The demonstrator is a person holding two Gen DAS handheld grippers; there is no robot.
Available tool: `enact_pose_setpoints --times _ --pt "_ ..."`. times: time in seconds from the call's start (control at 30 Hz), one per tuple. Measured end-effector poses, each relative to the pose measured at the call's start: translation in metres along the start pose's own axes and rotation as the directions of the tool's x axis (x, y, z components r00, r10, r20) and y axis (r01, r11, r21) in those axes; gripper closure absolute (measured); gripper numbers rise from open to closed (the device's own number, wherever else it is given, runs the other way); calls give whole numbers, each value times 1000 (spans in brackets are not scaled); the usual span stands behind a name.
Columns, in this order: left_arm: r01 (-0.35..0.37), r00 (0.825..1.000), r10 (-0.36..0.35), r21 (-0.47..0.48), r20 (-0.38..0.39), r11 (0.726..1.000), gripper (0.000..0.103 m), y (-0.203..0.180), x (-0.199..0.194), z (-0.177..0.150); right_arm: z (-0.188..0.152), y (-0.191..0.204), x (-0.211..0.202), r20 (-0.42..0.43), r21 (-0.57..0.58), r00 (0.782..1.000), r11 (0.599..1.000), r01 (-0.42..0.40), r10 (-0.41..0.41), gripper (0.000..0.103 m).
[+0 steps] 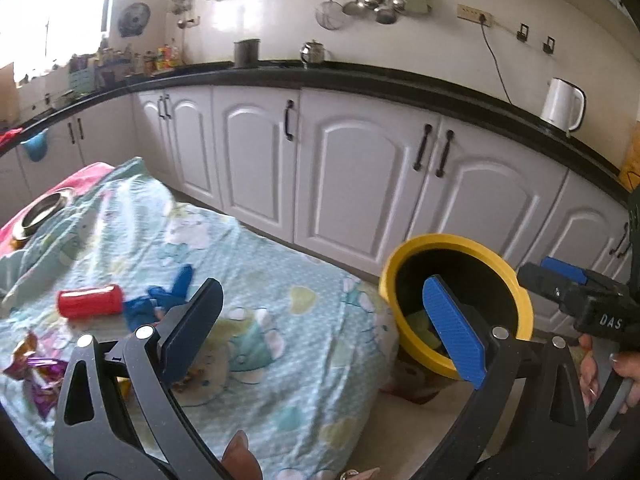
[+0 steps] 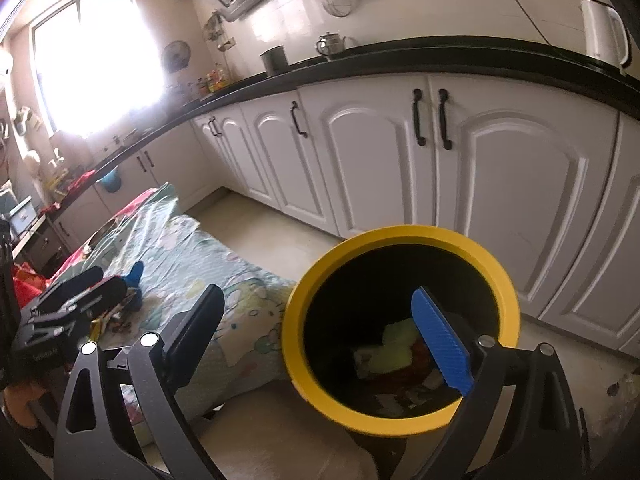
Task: Collect trash
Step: 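Move both tools back over the bed toward the remaining wrappers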
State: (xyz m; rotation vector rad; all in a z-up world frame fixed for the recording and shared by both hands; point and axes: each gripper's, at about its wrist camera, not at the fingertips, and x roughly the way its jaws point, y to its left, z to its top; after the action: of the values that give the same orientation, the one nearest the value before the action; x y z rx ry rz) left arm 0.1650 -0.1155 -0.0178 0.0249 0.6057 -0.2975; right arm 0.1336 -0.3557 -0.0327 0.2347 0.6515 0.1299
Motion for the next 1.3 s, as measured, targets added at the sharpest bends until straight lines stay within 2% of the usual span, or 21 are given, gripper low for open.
enact_pose_setpoints --times 0.27,0.57,1.0,1.3 --pt "-95 994 95 -12 44 995 11 30 -22 0 -2 27 4 -18 -43 999 998 -37 36 11" --pt "-154 985 158 -55 71 987 11 59 -40 -3 -2 61 6 -26 -106 995 990 -94 91 11" --pt "-232 967 241 -109 82 967 11 99 -59 -10 -1 117 16 -57 -186 983 966 -181 174 10" --pt "-296 949 309 -161 61 941 11 136 -74 -25 -9 161 34 -101 -242 969 940 -242 223 10"
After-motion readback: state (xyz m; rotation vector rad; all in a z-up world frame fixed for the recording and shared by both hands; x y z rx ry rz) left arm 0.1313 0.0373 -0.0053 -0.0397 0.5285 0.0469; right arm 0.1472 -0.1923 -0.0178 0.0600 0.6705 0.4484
